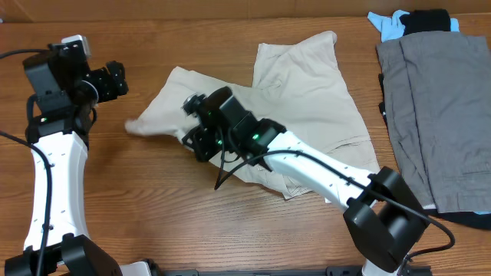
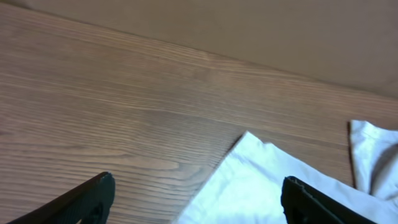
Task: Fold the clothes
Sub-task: 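Grasp the beige shorts with the right gripper and drop them mid-table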
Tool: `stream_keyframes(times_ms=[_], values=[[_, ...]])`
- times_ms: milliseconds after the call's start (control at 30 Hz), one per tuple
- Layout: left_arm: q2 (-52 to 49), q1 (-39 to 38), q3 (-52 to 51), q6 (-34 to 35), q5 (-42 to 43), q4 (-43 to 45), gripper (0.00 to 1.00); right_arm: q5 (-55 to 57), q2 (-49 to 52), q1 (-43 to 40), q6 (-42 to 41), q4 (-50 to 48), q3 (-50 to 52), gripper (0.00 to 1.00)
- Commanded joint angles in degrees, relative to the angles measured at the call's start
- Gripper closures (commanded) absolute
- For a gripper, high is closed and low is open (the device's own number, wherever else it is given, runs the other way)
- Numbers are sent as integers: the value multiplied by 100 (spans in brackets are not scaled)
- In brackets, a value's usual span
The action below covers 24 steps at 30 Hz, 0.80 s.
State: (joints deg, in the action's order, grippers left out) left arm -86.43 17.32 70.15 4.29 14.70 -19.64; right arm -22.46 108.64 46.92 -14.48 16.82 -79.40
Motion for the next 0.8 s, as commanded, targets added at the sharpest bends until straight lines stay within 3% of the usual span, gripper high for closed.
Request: stream_keyframes(times_ms=[0, 67, 100, 167, 300, 533, 767], values=[[-2, 68, 138, -168, -74, 46, 9, -76, -109, 103, -15, 50, -142, 79], [-2, 68, 138, -310, -72, 42, 8, -232, -192, 44, -26, 201, -155, 65], [-2, 66, 138, -369, -72, 42, 7, -256, -249, -42, -44, 330, -177, 48], [-2, 63, 138, -415, -59, 44, 6, -267, -409, -313, -59, 660, -243, 26], [-2, 59, 138, -455, 111, 44, 5, -251, -754, -1226, -59, 1178, -337, 0], [-39, -396, 138, -717, 1043, 170, 8, -116, -748, -3193, -15, 1266, -334, 0], [-684, -2068, 409, -837, 476, 986, 7, -118, -741, -4076, -15, 1775, -334, 0]])
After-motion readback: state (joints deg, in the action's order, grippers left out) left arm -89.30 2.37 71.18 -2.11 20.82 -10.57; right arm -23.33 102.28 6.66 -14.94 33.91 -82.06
